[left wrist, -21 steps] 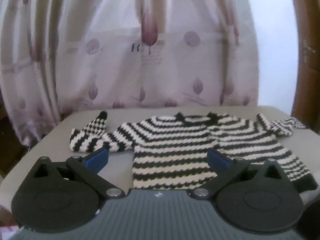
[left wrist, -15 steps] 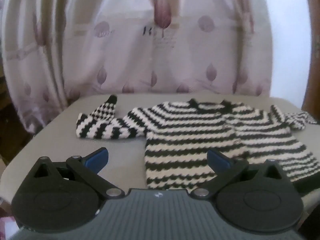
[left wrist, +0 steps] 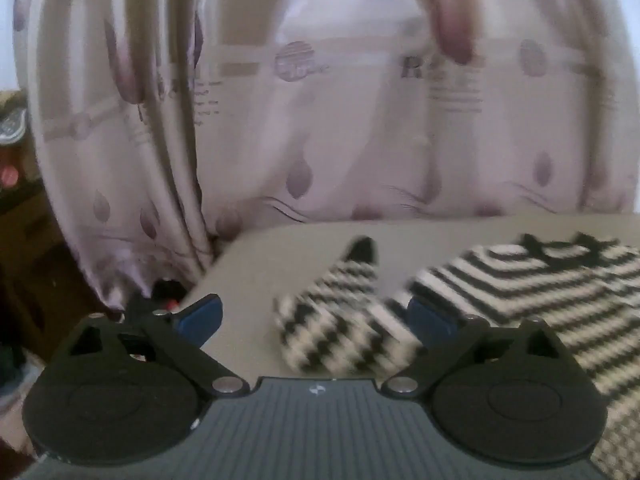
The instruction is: Fold small clothes
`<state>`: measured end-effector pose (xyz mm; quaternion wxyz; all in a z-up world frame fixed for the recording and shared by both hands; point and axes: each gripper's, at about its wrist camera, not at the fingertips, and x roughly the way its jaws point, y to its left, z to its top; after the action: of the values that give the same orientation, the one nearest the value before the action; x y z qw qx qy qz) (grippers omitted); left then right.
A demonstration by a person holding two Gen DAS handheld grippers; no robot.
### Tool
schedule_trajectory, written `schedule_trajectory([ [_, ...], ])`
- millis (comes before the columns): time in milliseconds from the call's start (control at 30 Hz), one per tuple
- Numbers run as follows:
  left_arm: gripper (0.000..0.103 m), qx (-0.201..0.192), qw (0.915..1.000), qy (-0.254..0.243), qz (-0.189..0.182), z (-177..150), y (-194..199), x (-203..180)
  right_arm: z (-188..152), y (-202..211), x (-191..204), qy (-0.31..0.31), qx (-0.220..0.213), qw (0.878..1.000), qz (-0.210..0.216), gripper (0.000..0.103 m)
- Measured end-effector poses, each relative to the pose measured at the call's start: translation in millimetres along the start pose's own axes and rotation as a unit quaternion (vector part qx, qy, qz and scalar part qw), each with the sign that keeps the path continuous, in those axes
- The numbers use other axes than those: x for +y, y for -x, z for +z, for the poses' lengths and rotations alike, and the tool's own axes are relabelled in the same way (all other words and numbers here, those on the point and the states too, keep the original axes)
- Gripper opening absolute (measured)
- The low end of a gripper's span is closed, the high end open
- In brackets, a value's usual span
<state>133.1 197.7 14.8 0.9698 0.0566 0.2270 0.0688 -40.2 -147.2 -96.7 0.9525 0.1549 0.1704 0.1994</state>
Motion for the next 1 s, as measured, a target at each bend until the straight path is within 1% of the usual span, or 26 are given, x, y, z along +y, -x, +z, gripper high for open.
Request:
schedule_trajectory([
  [33, 0.093, -0.002, 0.9999, -0.010, 0.006, 3, -13, 3, -2, -2, 0, -0.002, 0.005, 1.000, -0.002, 0.103],
  [100, 0.089, -0.001, 0.9985, -0.053, 0.011, 18, -43, 5, -4, -9, -5, -0.009, 0.018, 1.000, -0.006, 0.103],
  [167, 0.089, 0.013, 0.9960, -0.088, -0.008, 22, -72, -1, -6, -16, -9, -0.013, 0.029, 0.999, -0.012, 0.103],
  [200, 0.084, 0.028, 0.9948, -0.096, -0.018, 23, -88, -6, -7, -19, -10, -0.016, 0.034, 0.999, -0.015, 0.103],
  [233, 0.082, 0.043, 0.9933, -0.103, -0.029, 23, -102, -7, -8, -21, -11, -0.019, 0.037, 0.999, -0.018, 0.103],
  [267, 0.082, 0.059, 0.9912, -0.112, -0.040, 24, -117, -8, -8, -23, -12, -0.021, 0.040, 0.999, -0.021, 0.103],
  [300, 0.083, 0.064, 0.9905, -0.117, -0.035, 19, -126, -16, -7, -25, -13, -0.022, 0.043, 0.999, -0.024, 0.103],
  [333, 0.090, 0.069, 0.9896, -0.123, -0.028, 18, -136, -21, -7, -26, -14, -0.024, 0.047, 0.998, -0.027, 0.103],
  [400, 0.096, 0.079, 0.9879, -0.132, -0.022, 14, -158, -28, -7, -30, -16, -0.029, 0.053, 0.998, -0.032, 0.103],
  [500, 0.097, 0.101, 0.9862, -0.130, -0.016, 11, -187, -32, -8, -37, -20, -0.035, 0.063, 0.997, -0.037, 0.103],
  [533, 0.096, 0.110, 0.9861, -0.124, -0.016, 9, -195, -30, -8, -39, -20, -0.037, 0.068, 0.996, -0.040, 0.103],
  [567, 0.092, 0.120, 0.9862, -0.113, -0.020, 7, -202, -28, -9, -41, -20, -0.038, 0.072, 0.996, -0.041, 0.103],
  [600, 0.069, 0.135, 0.9857, -0.096, -0.031, 6, -209, -24, -10, -44, -21, -0.039, 0.077, 0.995, -0.040, 0.103],
  [633, 0.023, 0.154, 0.9840, -0.080, -0.040, 4, -217, -18, -10, -47, -21, -0.039, 0.082, 0.995, -0.042, 0.103],
  [667, 0.015, 0.171, 0.9825, -0.051, -0.052, 0, -220, -12, -11, -48, -21, -0.039, 0.083, 0.995, -0.042, 0.103],
  [700, 0.014, 0.161, 0.9853, -0.030, -0.049, 0, -215, -7, -11, -50, -21, -0.040, 0.084, 0.995, -0.042, 0.103],
  [733, 0.013, 0.146, 0.9884, -0.021, -0.037, 2, -205, -1, -10, -50, -21, -0.040, 0.083, 0.995, -0.041, 0.103],
  [833, 0.013, 0.094, 0.9954, 0.012, 0.014, 12, -157, 14, -6, -50, -21, -0.040, 0.072, 0.996, -0.034, 0.103],
  [867, 0.013, 0.076, 0.9960, 0.032, 0.033, 15, -134, 23, -5, -50, -20, -0.040, 0.067, 0.996, -0.031, 0.103],
  [900, 0.013, 0.066, 0.9957, 0.047, 0.045, 19, -115, 31, -4, -50, -20, -0.041, 0.065, 0.997, -0.026, 0.103],
  [1000, 0.014, 0.055, 0.9915, 0.070, 0.094, 25, -57, 51, -3, -50, -19, -0.042, 0.061, 0.997, -0.014, 0.103],
])
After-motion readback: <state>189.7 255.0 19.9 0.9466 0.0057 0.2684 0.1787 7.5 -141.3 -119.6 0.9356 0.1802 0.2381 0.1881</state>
